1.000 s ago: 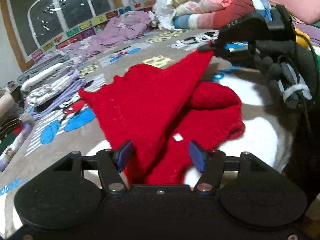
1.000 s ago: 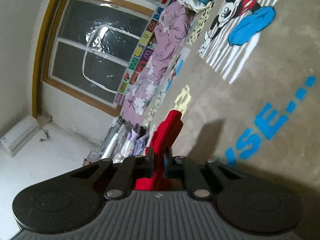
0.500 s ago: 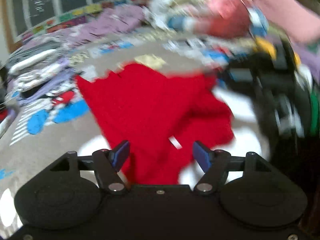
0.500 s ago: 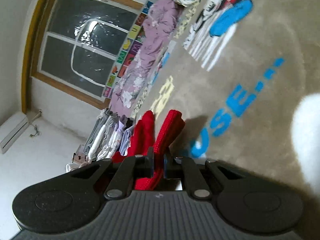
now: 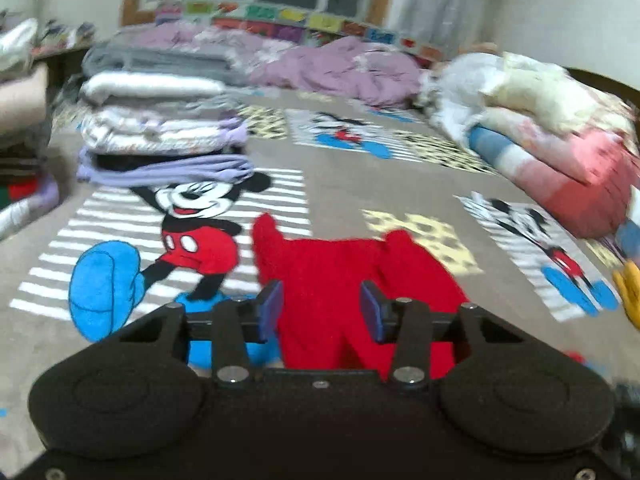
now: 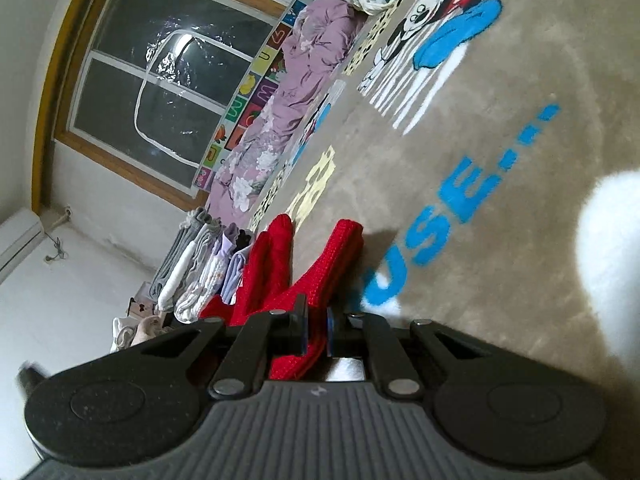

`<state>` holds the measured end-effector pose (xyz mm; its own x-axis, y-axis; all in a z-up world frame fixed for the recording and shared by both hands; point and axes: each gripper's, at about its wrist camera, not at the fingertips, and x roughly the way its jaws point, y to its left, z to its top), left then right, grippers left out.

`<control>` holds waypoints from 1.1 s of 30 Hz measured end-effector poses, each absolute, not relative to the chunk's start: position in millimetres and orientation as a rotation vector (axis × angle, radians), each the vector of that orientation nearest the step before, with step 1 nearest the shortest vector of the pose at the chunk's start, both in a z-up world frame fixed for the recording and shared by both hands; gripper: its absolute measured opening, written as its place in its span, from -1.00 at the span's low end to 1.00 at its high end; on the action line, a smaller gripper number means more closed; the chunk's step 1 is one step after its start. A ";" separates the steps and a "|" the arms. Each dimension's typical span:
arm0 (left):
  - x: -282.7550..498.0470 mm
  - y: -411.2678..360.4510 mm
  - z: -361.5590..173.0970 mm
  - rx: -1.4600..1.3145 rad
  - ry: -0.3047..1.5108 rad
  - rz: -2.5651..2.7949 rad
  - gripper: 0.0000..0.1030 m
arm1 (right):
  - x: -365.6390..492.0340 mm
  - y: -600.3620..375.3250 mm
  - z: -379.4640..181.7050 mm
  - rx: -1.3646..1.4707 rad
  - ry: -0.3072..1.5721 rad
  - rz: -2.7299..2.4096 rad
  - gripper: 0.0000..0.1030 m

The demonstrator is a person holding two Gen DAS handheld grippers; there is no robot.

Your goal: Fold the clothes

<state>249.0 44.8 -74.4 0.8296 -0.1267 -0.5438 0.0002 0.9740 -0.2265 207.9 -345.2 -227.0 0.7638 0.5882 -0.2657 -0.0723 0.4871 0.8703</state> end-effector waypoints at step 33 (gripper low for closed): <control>337.6 39.9 -98.3 -0.015 0.681 -0.200 -0.54 | 204.9 -346.4 -231.2 0.961 0.582 0.453 -0.84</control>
<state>337.6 39.9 -98.3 0.7585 -0.1888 -0.6238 0.1787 0.9807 -0.0795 204.9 -346.4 -231.2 0.7600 0.5969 -0.2571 -0.1030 0.5012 0.8592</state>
